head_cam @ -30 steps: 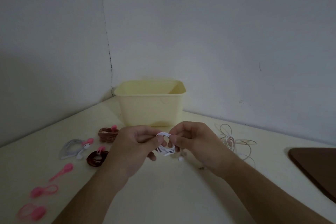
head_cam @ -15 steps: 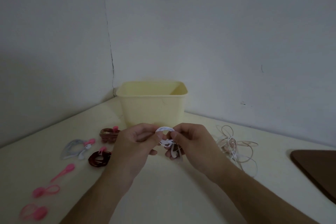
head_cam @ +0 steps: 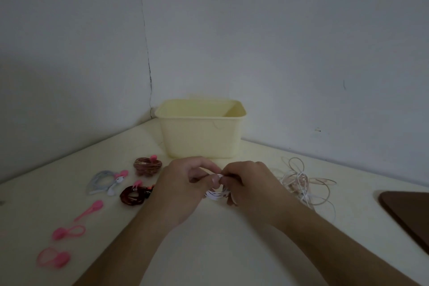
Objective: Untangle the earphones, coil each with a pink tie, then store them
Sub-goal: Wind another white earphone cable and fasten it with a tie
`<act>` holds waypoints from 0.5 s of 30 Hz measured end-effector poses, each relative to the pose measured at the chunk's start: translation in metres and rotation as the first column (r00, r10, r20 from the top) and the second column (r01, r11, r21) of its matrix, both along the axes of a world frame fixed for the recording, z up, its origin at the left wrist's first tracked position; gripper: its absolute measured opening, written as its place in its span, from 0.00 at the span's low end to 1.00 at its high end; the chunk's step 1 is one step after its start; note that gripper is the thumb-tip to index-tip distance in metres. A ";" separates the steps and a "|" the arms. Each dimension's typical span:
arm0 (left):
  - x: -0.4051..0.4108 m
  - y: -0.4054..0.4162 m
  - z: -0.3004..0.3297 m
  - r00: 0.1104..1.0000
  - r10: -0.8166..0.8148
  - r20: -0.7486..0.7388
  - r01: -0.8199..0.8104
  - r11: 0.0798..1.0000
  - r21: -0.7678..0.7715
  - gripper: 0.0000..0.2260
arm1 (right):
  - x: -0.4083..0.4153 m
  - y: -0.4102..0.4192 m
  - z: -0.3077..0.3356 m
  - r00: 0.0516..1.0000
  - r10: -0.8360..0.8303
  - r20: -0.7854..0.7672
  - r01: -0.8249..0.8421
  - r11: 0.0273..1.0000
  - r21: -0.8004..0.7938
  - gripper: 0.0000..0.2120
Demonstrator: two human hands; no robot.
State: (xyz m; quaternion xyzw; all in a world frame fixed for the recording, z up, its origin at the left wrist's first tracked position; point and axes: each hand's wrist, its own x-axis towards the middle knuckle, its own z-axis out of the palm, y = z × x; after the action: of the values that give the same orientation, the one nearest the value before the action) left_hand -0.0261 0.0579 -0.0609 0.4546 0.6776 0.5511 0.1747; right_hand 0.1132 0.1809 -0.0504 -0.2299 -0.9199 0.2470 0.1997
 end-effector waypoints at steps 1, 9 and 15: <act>0.000 -0.001 0.000 1.000 -0.016 0.027 0.016 1.000 0.003 0.09 | 0.000 0.000 0.000 1.000 -0.011 -0.010 0.011 0.999 -0.047 0.11; 0.000 0.002 -0.005 0.993 0.014 0.119 -0.025 0.996 0.086 0.07 | -0.002 -0.003 -0.005 0.964 -0.040 -0.262 -0.103 0.853 -0.511 0.04; -0.004 0.005 -0.007 0.989 0.117 0.092 -0.131 0.978 0.165 0.07 | 0.002 -0.003 -0.002 0.937 -0.079 -0.341 -0.193 0.695 -0.692 0.15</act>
State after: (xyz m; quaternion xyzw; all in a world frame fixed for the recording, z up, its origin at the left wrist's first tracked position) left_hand -0.0297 0.0629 -0.0680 0.4018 0.6470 0.6353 0.1281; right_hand 0.1149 0.1778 -0.0528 -0.2132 -0.7077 0.6277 0.2443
